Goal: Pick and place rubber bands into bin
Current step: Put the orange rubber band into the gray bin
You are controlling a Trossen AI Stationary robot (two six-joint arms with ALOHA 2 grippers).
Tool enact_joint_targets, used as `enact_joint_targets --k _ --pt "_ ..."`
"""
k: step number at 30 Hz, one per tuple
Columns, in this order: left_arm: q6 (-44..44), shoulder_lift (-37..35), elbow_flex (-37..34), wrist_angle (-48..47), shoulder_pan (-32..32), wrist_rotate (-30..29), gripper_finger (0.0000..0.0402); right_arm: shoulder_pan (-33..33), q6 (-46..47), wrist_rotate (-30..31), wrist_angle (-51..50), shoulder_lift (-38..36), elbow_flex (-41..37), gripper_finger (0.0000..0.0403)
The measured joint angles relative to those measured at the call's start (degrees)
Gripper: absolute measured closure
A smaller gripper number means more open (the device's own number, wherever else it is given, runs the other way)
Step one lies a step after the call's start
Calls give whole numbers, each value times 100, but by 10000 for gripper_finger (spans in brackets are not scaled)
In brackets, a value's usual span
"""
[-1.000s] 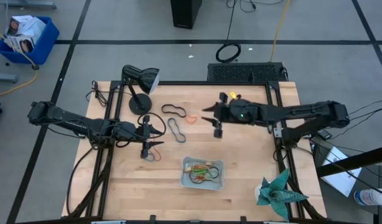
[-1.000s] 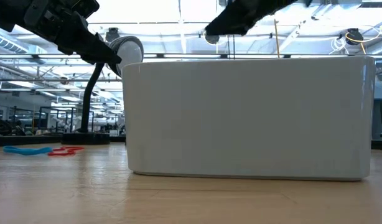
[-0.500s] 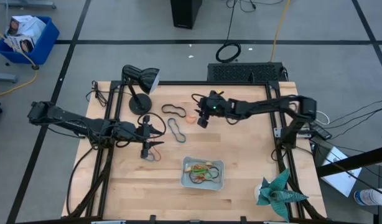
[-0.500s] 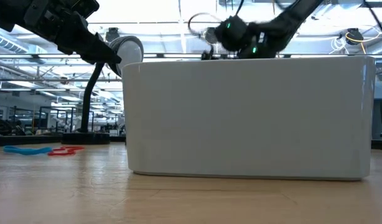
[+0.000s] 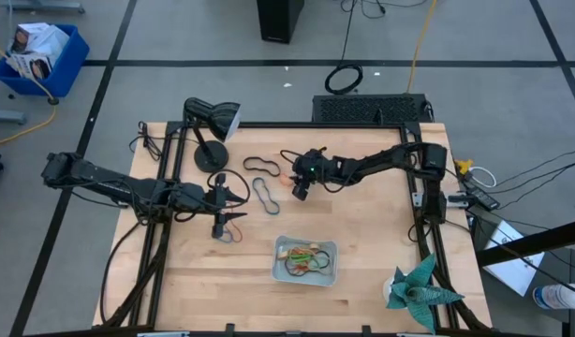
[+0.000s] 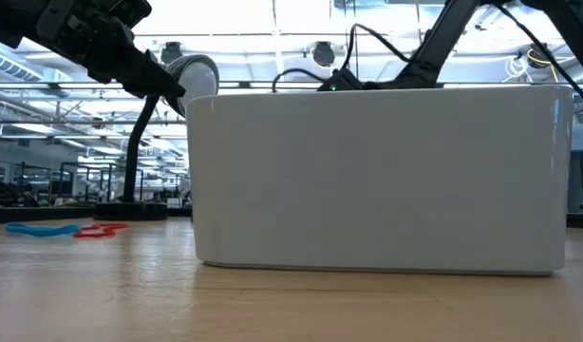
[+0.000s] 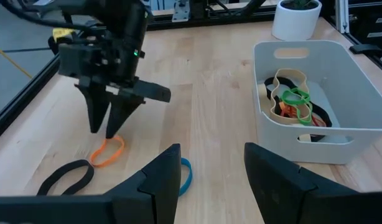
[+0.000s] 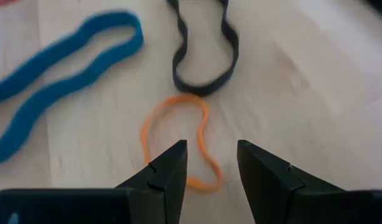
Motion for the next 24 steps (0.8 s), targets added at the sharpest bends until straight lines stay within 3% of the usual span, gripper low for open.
enact_joint_targets --k 14,24 --pt "0 0 -2 1 -1 0 217 -48 134 -14 -187 136 4 275" --pt "1 0 -2 2 0 0 217 -70 229 -248 -384 127 10 358"
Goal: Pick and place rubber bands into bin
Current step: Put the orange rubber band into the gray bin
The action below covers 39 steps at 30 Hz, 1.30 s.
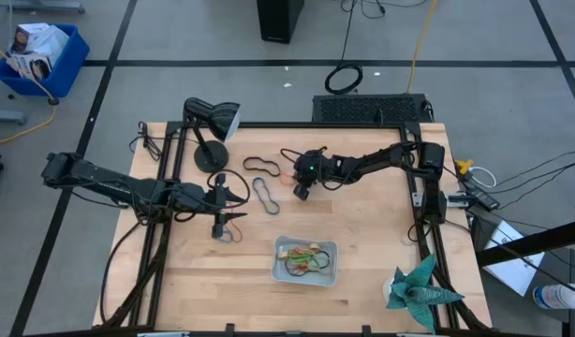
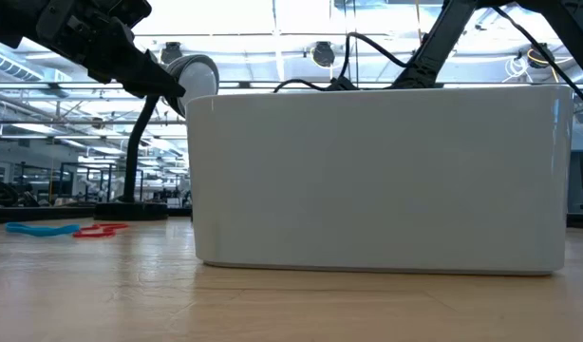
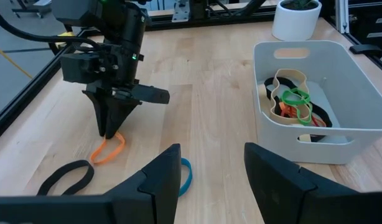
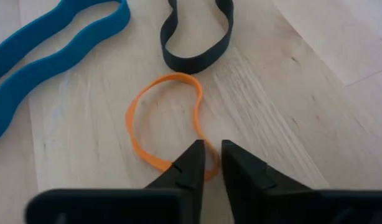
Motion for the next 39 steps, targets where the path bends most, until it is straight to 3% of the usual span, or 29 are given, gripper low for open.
enact_joint_targets --k 4,17,29,39 --pt "-1 0 0 -1 -1 0 217 3 -123 -30 -8 0 0 396" --pt "0 0 0 -3 -1 0 217 83 -95 -54 -110 -324 -35 402" --pt "1 0 0 2 -1 0 217 666 -465 -44 -876 -2790 -17 402" --pt "1 0 0 3 0 0 217 1669 -553 -66 -1610 -4768 -13 403"
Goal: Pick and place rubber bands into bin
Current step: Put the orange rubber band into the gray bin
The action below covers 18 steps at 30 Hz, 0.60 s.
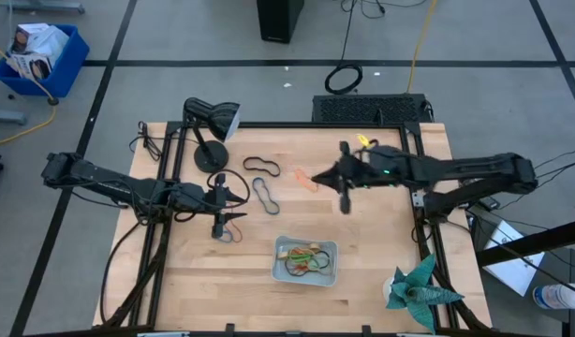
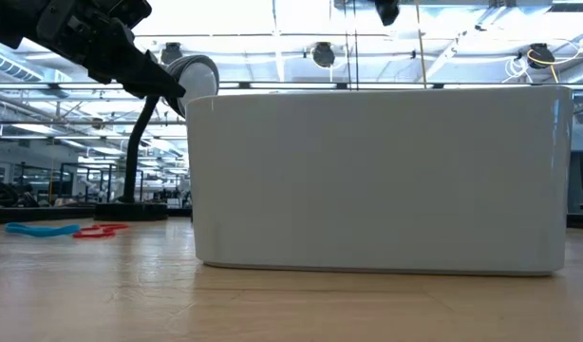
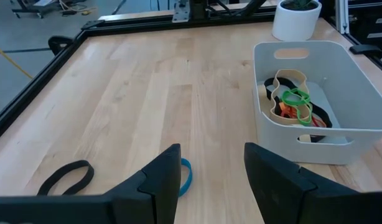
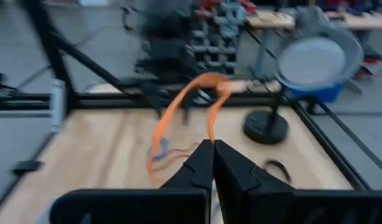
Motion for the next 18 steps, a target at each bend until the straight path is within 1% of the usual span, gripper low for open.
enact_joint_targets --k 4,8,11,14,18 --pt "0 0 0 7 0 0 217 439 0 -3 -9 -333 0 403" --pt "0 0 0 9 0 0 217 777 18 -2 -153 -352 0 403" --pt "0 0 0 20 0 0 217 997 122 3 -247 -168 -25 403" --pt "-1 0 0 26 0 -1 217 1208 306 -2 -179 73 -229 403" --pt "-1 0 1 68 0 -1 217 1428 535 2 702 430 -768 403"
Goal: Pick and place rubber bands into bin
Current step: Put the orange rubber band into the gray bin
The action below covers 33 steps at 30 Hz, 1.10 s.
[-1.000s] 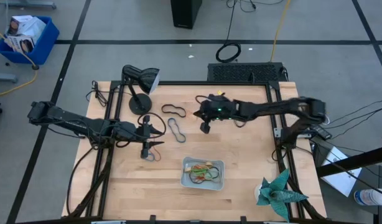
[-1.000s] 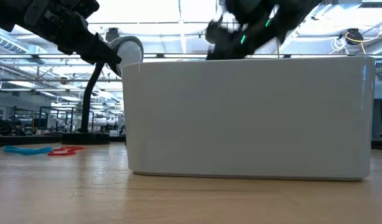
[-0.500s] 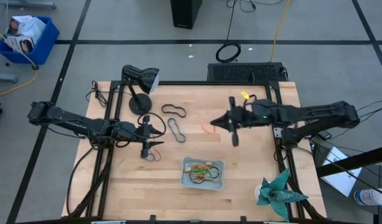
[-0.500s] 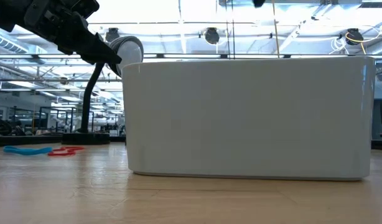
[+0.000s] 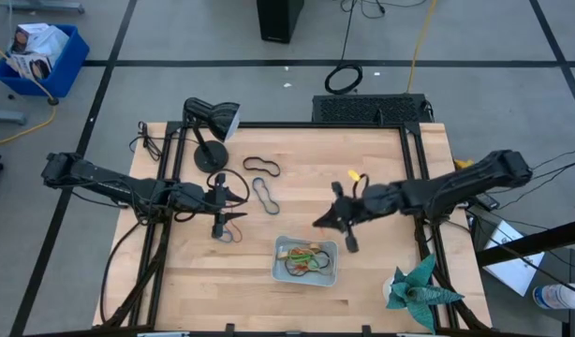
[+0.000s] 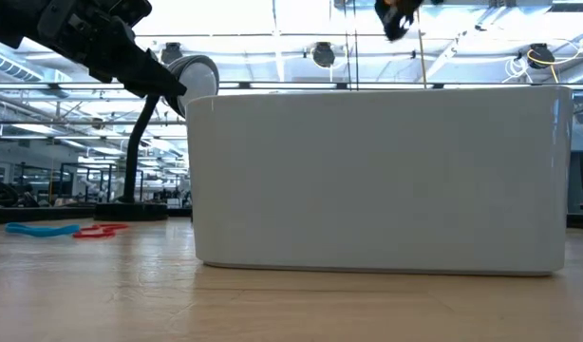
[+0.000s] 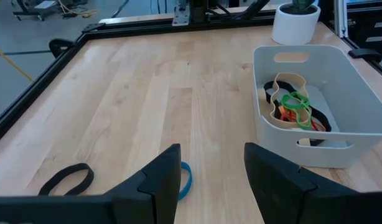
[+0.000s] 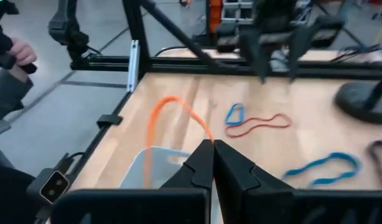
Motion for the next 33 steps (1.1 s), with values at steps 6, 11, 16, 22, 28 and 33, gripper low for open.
enact_joint_targets --k 6,11,16,22,28,33 --pt "-1 0 -1 105 -1 -1 217 149 422 2 1597 569 -936 403" --pt "-1 0 -1 124 0 1 217 172 584 -7 2227 1048 -1456 403" --pt "1 0 -1 107 0 1 217 225 550 -301 2293 1603 -1554 403" --pt "0 0 -1 102 0 1 217 226 542 -304 2355 1947 -1551 403" --pt "1 0 -1 98 0 1 217 226 538 -320 2391 1957 -1551 403" --pt "1 0 -1 98 0 1 217 226 538 -607 2387 1957 -1551 403"
